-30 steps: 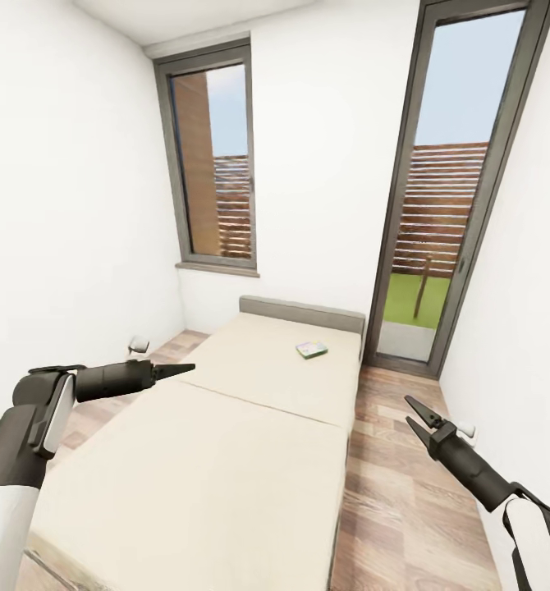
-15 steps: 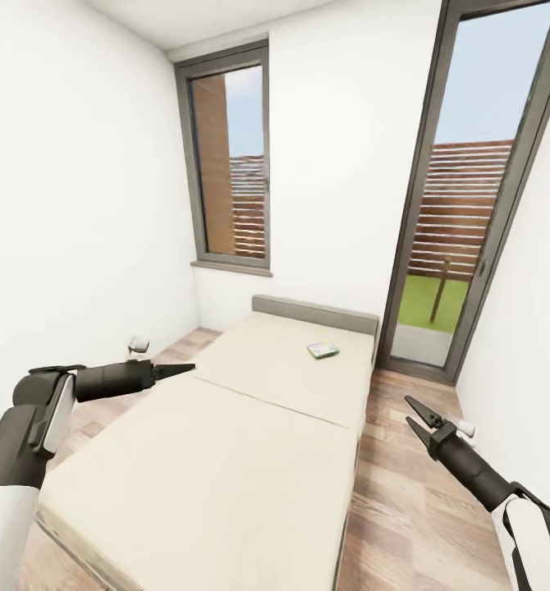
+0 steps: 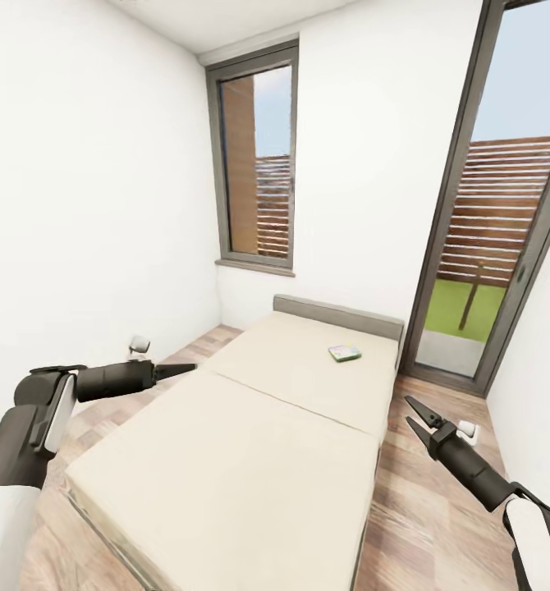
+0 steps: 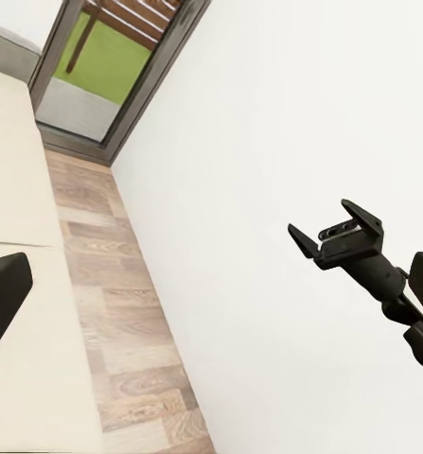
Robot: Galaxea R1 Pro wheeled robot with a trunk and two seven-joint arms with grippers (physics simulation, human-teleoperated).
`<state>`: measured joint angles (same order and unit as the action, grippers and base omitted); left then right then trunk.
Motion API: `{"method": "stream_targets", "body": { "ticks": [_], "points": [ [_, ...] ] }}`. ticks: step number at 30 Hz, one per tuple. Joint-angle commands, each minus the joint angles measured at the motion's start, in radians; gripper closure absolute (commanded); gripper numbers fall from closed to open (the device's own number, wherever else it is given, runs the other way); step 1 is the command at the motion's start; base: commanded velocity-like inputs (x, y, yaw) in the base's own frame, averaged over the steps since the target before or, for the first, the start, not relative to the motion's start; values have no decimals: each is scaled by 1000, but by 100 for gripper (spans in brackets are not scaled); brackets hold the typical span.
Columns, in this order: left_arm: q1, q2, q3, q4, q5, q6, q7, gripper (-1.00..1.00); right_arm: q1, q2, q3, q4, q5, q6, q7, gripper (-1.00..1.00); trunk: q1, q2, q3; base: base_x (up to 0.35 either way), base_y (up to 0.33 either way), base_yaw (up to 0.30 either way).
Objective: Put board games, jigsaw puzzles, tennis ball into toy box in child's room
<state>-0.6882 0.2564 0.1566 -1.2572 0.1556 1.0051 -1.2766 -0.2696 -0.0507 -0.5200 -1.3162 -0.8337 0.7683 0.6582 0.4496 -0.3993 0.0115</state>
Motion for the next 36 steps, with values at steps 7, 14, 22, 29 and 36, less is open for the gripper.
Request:
{"method": "stream_targets", "body": {
  "ticks": [7,14,22,29,36],
  "points": [
    [-1,-1,0,1,2,7,-1,-100,0,0,-2,1,-2,7,-6,-100,0,-1,0,-53,0,201],
    [-1,-8,0,1,1,7,-1,-100,0,0,-2,2,-2,8,-13,-100,0,-1,0,-98,0,202],
    [-1,-11,0,1,1,7,-1,-100,0,0,-2,2,-2,8,-15,-100,0,-1,0,-106,0,202],
    [-1,-11,0,1,1,7,-1,-100,0,0,-2,2,-2,8,-15,-100,0,-1,0,-103,0,202],
    [-1,-11,0,1,2,7,-1,-100,0,0,-2,2,-2,8,-15,-100,0,-1,0,-38,0,202]
  ]
}}
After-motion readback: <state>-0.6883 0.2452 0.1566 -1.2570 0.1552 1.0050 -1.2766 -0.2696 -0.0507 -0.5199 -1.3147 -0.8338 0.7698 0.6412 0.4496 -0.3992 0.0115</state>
